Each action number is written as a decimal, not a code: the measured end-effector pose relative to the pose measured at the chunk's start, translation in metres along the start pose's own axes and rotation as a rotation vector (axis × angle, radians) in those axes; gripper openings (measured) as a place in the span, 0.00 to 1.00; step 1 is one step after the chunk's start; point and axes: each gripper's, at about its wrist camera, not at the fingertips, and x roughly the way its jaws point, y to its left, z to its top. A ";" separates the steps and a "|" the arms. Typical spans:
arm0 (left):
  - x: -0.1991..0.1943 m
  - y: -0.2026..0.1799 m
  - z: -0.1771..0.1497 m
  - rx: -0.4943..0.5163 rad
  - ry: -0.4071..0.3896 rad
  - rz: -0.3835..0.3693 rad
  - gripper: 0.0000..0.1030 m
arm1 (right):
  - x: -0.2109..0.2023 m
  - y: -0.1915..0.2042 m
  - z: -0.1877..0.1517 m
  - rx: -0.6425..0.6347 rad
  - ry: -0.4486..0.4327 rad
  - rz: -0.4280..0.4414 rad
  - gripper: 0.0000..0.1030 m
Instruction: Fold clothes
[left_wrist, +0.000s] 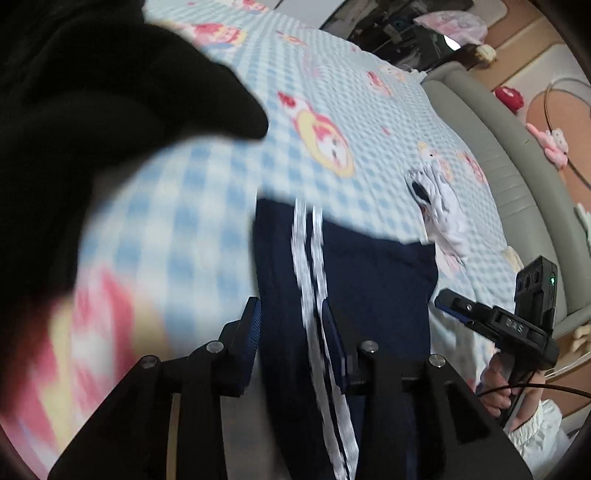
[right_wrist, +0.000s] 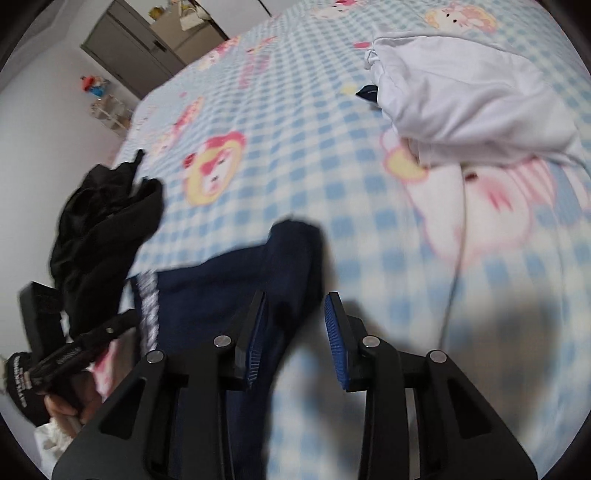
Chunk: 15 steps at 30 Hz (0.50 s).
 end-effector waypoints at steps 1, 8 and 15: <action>-0.002 0.000 -0.011 -0.016 0.000 -0.006 0.34 | -0.004 0.001 -0.011 0.006 0.014 0.025 0.31; -0.024 -0.005 -0.067 -0.168 -0.113 0.052 0.46 | 0.001 0.019 -0.092 -0.036 0.151 0.082 0.32; -0.028 -0.026 -0.102 -0.087 -0.035 0.035 0.48 | -0.019 0.031 -0.115 -0.064 0.125 0.060 0.39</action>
